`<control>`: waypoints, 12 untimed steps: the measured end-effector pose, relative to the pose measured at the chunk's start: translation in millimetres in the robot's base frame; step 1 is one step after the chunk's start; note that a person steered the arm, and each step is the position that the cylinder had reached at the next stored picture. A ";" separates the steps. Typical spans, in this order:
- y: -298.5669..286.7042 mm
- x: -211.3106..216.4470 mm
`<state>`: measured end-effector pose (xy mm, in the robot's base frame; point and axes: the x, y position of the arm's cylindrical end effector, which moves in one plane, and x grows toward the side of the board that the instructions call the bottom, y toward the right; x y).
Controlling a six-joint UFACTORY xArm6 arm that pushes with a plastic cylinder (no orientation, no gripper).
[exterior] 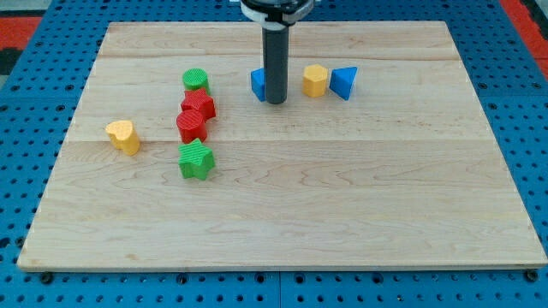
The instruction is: Push the yellow heart to the top left
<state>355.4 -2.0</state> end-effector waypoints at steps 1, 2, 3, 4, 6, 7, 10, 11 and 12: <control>13.5 29.6; 32.2 116.4; -1.8 218.5; -125.1 229.4; -199.8 110.4; -192.6 56.1; -233.8 -14.8; -134.3 -50.9; -134.6 -79.1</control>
<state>276.3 -136.7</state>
